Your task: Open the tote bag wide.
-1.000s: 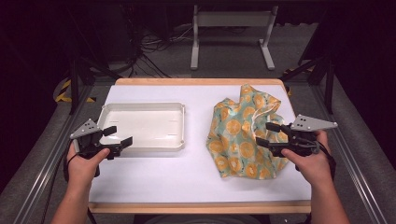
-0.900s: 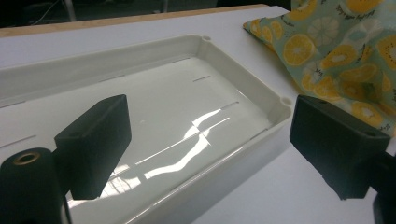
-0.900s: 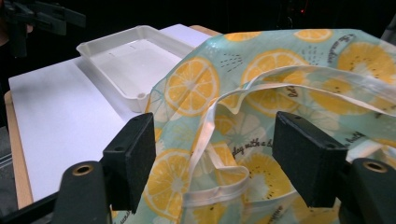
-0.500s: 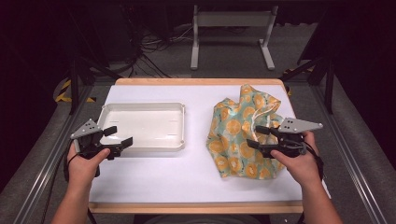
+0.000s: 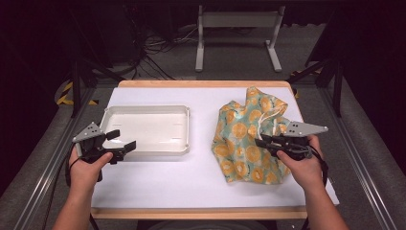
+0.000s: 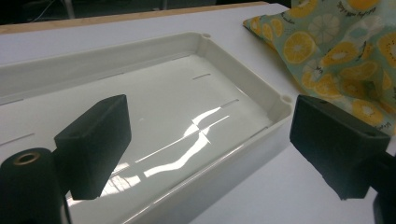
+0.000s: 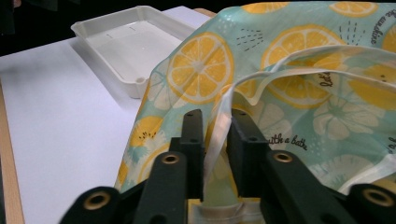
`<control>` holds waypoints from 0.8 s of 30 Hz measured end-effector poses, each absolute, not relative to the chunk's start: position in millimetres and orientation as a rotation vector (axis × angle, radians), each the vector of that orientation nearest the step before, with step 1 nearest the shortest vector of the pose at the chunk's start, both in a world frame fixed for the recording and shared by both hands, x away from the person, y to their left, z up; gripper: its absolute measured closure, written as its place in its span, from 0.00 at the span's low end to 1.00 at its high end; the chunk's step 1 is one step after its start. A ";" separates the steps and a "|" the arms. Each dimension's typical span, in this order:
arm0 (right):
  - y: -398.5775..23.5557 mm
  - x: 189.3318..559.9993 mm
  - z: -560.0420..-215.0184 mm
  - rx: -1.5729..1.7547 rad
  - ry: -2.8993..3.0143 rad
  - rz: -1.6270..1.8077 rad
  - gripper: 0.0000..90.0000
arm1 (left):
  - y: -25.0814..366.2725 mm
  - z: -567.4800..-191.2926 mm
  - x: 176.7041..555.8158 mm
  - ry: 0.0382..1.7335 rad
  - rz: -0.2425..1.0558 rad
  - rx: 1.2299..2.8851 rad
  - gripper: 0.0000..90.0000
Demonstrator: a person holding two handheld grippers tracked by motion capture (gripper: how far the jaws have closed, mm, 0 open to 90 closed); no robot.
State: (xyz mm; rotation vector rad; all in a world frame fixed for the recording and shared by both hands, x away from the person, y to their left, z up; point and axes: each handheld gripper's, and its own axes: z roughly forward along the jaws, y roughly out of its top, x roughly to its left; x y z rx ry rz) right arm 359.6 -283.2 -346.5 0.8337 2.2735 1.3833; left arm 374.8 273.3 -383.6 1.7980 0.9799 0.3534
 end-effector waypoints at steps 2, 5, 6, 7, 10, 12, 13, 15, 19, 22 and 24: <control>-284.0 359.1 -345.9 0.831 2.272 1.383 0.93 | 273.2 -383.7 374.8 0.980 0.354 1.799 0.15; -284.6 358.8 -344.0 0.826 2.268 1.379 0.95 | 272.4 -384.2 374.9 0.984 0.355 1.798 0.15; -284.7 358.6 -342.5 0.823 2.264 1.378 0.96 | 272.2 -384.3 375.0 0.981 0.354 1.799 0.15; -284.7 358.2 -340.9 0.821 2.260 1.380 0.96 | 272.0 -384.3 375.1 0.981 0.354 1.799 0.15; -284.7 356.8 -333.1 0.809 2.240 1.384 0.99 | 270.7 -383.8 374.5 0.984 0.348 1.797 0.15; -284.2 356.4 -330.4 0.803 2.235 1.388 0.99 | 270.5 -383.8 374.4 0.982 0.349 1.798 0.15; -282.3 355.9 -324.8 0.791 2.224 1.397 1.00 | 270.3 -383.7 374.1 0.984 0.349 1.800 0.15; -280.0 356.2 -320.9 0.779 2.218 1.405 1.00 | 270.2 -383.8 374.0 0.985 0.349 1.800 0.15; -276.1 356.7 -316.5 0.765 2.214 1.406 1.00 | 269.9 -383.9 374.0 0.987 0.345 1.801 0.15; -271.4 356.6 -309.1 0.747 2.207 1.406 1.00 | 269.1 -385.2 374.8 0.985 0.344 1.806 0.15; -268.5 356.2 -302.1 0.732 2.190 1.409 1.00 | 268.6 -385.7 375.0 0.986 0.341 1.812 0.15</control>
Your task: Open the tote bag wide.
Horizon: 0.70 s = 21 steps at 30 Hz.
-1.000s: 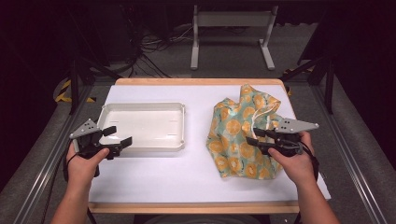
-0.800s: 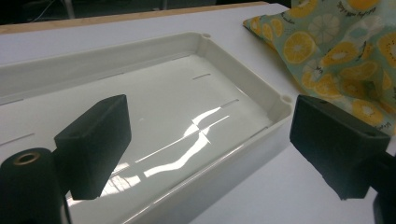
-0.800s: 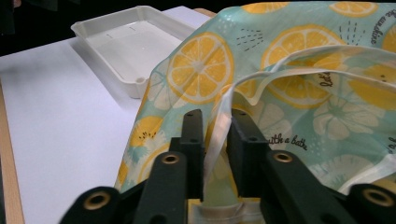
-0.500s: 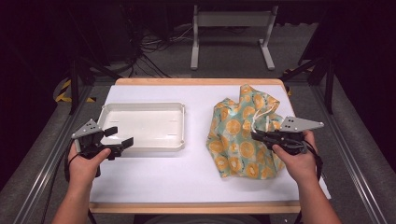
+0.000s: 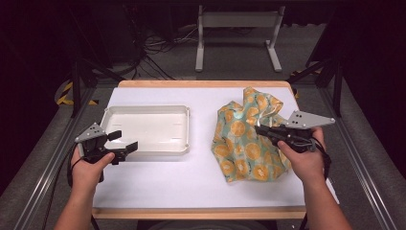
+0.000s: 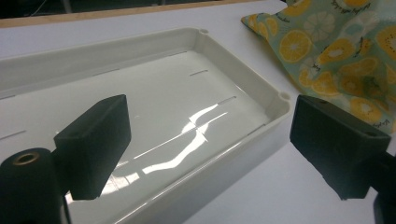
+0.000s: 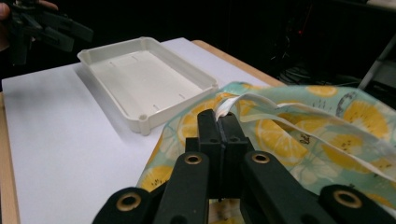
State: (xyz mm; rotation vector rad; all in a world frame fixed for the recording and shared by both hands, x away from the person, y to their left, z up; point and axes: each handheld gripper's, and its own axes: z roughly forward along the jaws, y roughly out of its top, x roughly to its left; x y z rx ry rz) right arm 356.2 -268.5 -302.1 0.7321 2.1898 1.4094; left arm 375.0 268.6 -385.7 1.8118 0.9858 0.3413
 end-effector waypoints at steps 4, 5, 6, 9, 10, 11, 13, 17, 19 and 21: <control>-262.3 357.7 -289.8 0.705 2.168 1.408 1.00 | 267.3 -385.9 375.1 0.983 0.339 1.811 0.15; -260.5 358.1 -287.0 0.697 2.165 1.408 1.00 | 267.1 -385.9 375.1 0.982 0.338 1.813 0.15; -260.5 358.1 -287.0 0.697 2.165 1.408 1.00 | 267.1 -385.9 375.1 0.982 0.338 1.813 0.15; -253.7 359.9 -278.7 0.672 2.165 1.415 1.00 | 265.8 -386.5 375.2 0.983 0.334 1.816 0.14; -248.8 361.2 -274.0 0.656 2.162 1.418 1.00 | 265.5 -386.6 375.3 0.983 0.334 1.818 0.14; -248.8 361.2 -274.0 0.656 2.162 1.418 1.00 | 265.1 -386.8 375.5 0.979 0.333 1.825 0.14; -243.2 362.4 -269.7 0.639 2.163 1.424 1.00 | 264.2 -387.1 375.6 0.977 0.327 1.828 0.14; -232.2 363.8 -264.2 0.607 2.171 1.428 1.00 | 263.2 -388.1 376.1 0.976 0.328 1.832 0.14; -224.1 364.7 -260.9 0.589 2.178 1.432 1.00 | 262.9 -388.7 376.4 0.976 0.326 1.833 0.14; -222.1 365.2 -260.1 0.581 2.179 1.435 1.00 | 262.7 -388.9 376.4 0.976 0.325 1.833 0.14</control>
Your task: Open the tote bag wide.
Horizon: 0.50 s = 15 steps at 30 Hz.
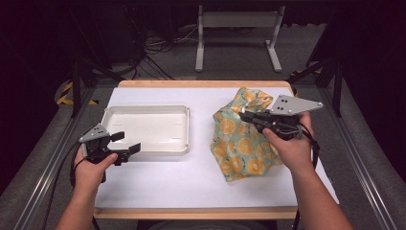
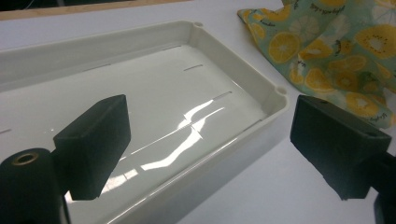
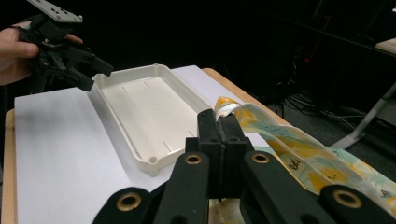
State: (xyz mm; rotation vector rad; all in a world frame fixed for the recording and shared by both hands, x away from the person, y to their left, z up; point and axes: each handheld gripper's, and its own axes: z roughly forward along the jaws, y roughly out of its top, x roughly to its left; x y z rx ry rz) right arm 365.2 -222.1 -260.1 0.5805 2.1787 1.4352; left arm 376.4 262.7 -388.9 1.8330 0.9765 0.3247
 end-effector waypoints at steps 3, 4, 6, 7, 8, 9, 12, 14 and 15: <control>-212.1 365.9 -255.7 0.551 2.183 1.442 1.00 | 261.7 -389.3 376.4 0.979 0.320 1.836 0.14; -208.3 365.6 -254.3 0.542 2.189 1.445 1.00 | 261.5 -389.5 376.5 0.978 0.319 1.837 0.14; -205.2 365.8 -253.3 0.528 2.191 1.446 1.00 | 261.4 -389.8 376.7 0.978 0.319 1.839 0.14; -201.3 365.9 -252.4 0.515 2.194 1.447 1.00 | 261.1 -390.1 376.8 0.978 0.318 1.840 0.14; -197.6 366.0 -251.6 0.506 2.198 1.448 1.00 | 261.1 -390.3 376.9 0.977 0.315 1.841 0.14; -194.8 366.0 -251.1 0.497 2.202 1.447 1.00 | 260.8 -390.8 377.1 0.978 0.316 1.840 0.14; -187.4 366.1 -250.6 0.477 2.211 1.455 1.00 | 260.8 -391.3 377.2 0.980 0.316 1.840 0.14; -182.5 366.1 -250.9 0.462 2.219 1.456 1.00 | 260.8 -391.6 377.3 0.982 0.315 1.840 0.14; -180.9 366.1 -251.0 0.458 2.222 1.456 1.00 | 260.9 -391.7 377.5 0.981 0.316 1.842 0.14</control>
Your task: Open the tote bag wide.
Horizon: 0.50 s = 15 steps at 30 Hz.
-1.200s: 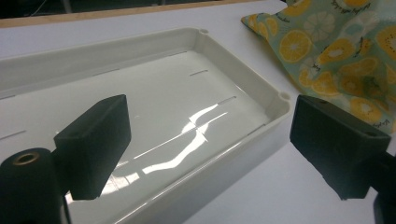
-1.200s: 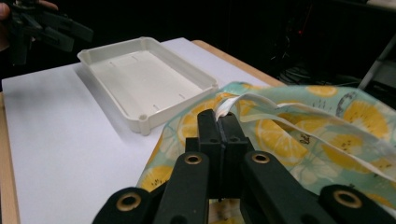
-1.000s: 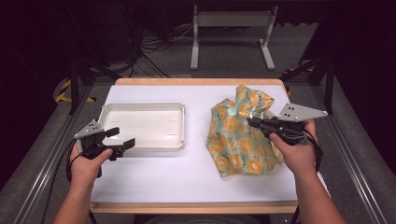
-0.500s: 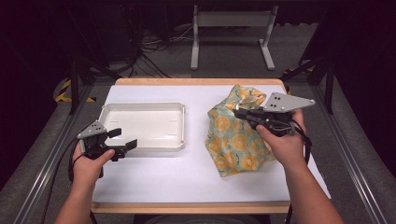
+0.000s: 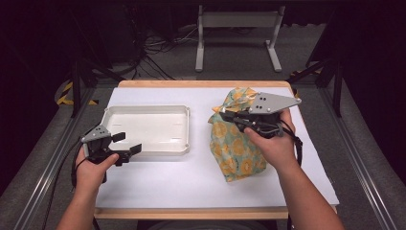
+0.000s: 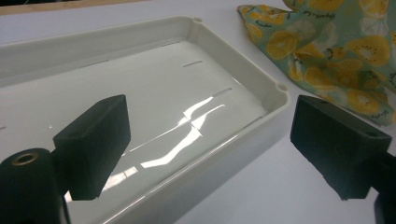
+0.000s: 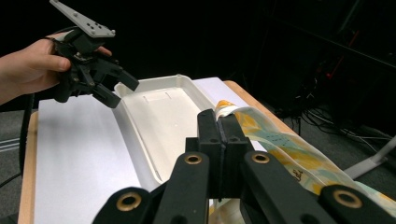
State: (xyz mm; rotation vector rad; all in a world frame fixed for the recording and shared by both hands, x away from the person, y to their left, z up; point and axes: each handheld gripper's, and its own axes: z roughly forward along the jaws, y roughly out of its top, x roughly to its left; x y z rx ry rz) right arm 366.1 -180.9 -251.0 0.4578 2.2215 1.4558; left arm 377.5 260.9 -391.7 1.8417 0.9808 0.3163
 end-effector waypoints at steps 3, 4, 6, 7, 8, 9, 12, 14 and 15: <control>-174.1 366.0 -251.4 0.440 2.232 1.459 1.00 | 260.6 -392.0 377.5 0.982 0.311 1.844 0.14; -171.4 366.0 -251.6 0.433 2.236 1.461 1.00 | 260.2 -392.2 377.6 0.981 0.309 1.846 0.14; -169.6 365.9 -251.8 0.426 2.239 1.462 1.00 | 260.2 -392.3 377.8 0.980 0.312 1.848 0.14; -167.3 365.7 -252.0 0.421 2.244 1.463 1.00 | 260.0 -392.5 377.8 0.981 0.312 1.848 0.14; -165.4 365.7 -252.4 0.414 2.246 1.464 1.00 | 260.0 -392.7 377.9 0.981 0.310 1.849 0.14; -164.1 365.7 -252.8 0.409 2.249 1.463 1.00 | 259.9 -392.8 377.9 0.982 0.308 1.851 0.14; -157.9 366.4 -254.8 0.394 2.264 1.461 1.00 | 259.6 -393.5 378.3 0.981 0.305 1.853 0.14; -154.2 367.3 -256.5 0.389 2.276 1.460 1.00 | 259.4 -393.8 378.3 0.982 0.305 1.853 0.14; -152.6 367.8 -257.4 0.386 2.281 1.460 1.00 | 259.4 -393.8 378.3 0.982 0.305 1.853 0.14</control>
